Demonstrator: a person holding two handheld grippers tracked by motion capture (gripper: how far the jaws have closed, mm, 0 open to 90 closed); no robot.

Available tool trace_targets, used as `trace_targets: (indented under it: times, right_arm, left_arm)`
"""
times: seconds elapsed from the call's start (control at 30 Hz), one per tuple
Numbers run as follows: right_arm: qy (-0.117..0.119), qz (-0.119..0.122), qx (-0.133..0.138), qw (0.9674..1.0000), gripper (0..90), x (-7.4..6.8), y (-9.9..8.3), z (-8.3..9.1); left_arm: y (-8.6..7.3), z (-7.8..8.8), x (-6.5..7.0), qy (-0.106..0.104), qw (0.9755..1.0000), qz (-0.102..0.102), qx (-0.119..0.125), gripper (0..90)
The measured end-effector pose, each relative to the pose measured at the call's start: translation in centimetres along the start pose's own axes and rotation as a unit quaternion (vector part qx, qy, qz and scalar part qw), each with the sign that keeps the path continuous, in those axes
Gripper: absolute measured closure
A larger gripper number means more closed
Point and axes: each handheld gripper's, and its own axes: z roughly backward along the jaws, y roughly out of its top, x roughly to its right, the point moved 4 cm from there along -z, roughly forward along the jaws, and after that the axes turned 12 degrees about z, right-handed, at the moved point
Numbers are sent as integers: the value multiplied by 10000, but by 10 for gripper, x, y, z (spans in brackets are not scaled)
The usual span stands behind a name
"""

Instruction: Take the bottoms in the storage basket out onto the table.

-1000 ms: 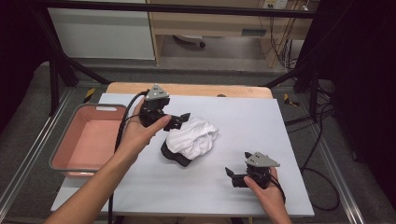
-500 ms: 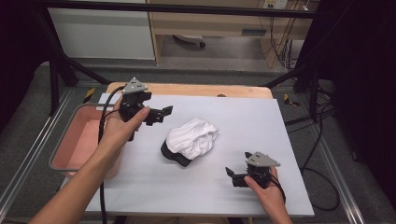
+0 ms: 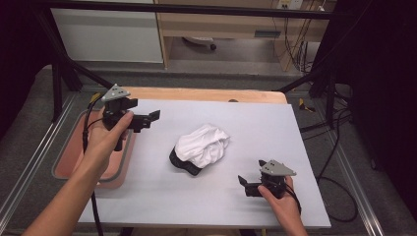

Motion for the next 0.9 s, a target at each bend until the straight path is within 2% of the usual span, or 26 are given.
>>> trace_targets:
  times: [0.13, 0.43, 0.63, 0.77, 0.9]
  right_arm:
    - [48, 23, 35, 10000, 52, -2, 2, -1]
    - [63, 63, 21, 10000, 52, -3, 0, 0]
    - [38, 72, 41, 10000, 52, -3, 2, 0]
    - [53, 61, 28, 10000, 52, -3, 1, 0]
    - [19, 54, 32, 10000, 52, -1, 0, 1]
  left_arm:
    - [-4, 10, -11, 86, 10000, 16, -7, 55]
    - [-6, 30, -27, 102, 9997, 192, 118, 49]
    - [-8, 44, -35, 145, 9997, 174, 110, 45]
    - [-7, 55, -38, 235, 9997, 19, 110, 44]
    - [-9, 63, -41, 238, 9996, 36, 143, 42]
